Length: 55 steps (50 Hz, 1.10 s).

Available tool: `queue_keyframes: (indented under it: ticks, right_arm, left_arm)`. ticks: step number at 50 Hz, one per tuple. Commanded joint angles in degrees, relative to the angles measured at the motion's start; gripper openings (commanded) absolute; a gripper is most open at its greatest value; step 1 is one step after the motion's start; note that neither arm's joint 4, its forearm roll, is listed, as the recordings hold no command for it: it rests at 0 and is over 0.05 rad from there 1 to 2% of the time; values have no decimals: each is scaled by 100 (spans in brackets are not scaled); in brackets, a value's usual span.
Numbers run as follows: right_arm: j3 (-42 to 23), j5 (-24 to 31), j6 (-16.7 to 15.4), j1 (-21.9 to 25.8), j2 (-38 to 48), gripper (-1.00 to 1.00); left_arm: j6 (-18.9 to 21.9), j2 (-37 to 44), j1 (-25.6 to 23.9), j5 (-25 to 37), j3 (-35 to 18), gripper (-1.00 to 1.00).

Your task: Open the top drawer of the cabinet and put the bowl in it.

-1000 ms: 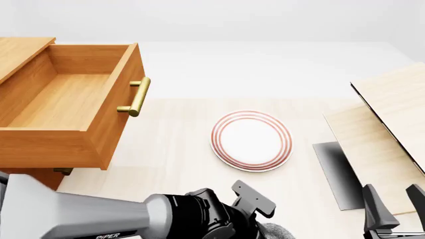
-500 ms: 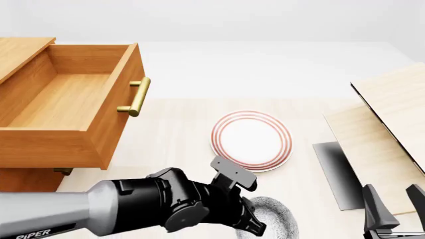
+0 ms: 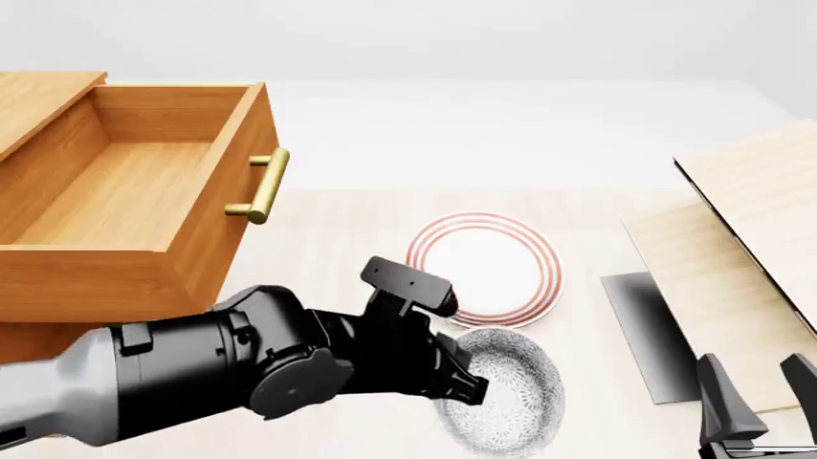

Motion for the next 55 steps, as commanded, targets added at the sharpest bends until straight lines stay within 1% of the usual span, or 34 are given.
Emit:
queue_keyframes:
  ticks: [1, 2, 5, 8, 10, 11, 13, 16, 17, 22, 26, 27, 29, 30, 32, 34, 40, 43, 51, 54, 55]
  right_arm:
    - [2, -5, -4, -1, -3, 100]
    - [2, -5, -4, -1, -3, 100]
    - [2, -5, -4, -1, -3, 100]
    - [2, -5, -4, -1, -3, 100]
    - [2, -5, -4, -1, -3, 100]
    - [2, -5, -4, -1, -3, 100]
    - [2, -5, -4, -1, -3, 100]
    - [2, -5, -4, -1, -3, 100]
    - [2, -5, -4, -1, -3, 100]
    - [2, -5, -4, -1, -3, 100]
    - [2, -5, -4, -1, -3, 100]
    - [2, -5, -4, -1, -3, 100]
    - [2, -5, -4, -1, -3, 100]
    - [2, -5, -4, -1, -3, 100]
    - [2, -5, -4, -1, -3, 100]
    - [2, -5, -4, -1, -3, 100]
    - [2, -5, -4, -1, -3, 100]
    - [2, -5, -4, -1, -3, 100]
    - [2, -5, -4, -1, -3, 100]
    - [2, -5, -4, -1, -3, 100]
    - [2, -5, -4, -1, -3, 100]
  left_arm:
    - [-141, -134, 90, 196, -229, -100]
    - [-233, -169, 123, 188, -191, -100]
    - [-338, -70, 14, 252, -388, -100]
    - [-395, -141, 136, 365, -435, -100]
    - [-520, -132, 135, 407, -499, -100]
    - [-510, -134, 138, 438, -550, -100]
    - [-498, -206, 295, 546, -552, -100]
    - [-573, -281, 383, 639, -628, -100]
    - [-496, -302, 449, 731, -699, -100]
    - [-522, -312, 521, 876, -907, -100]
    - [-664, -281, 559, 897, -959, -100]
    - [-720, -245, 661, 993, -941, -100]
    - [-717, -262, 641, 995, -1047, -100]
    - [-816, -246, 632, 1017, -1070, -100]
    - [-760, -257, 698, 1097, -1144, -100]
    - [-830, -261, 699, 1140, -1229, -100]
    - [-703, -297, 909, 1555, -1680, -100]
    - [-666, -308, 1018, 1660, -1764, -100]
    - [-701, -316, 1130, 1997, -2218, -100]
    - [-600, -283, 1227, 2199, -2451, -100]
    - [-628, -289, 1232, 2232, -2505, -100]
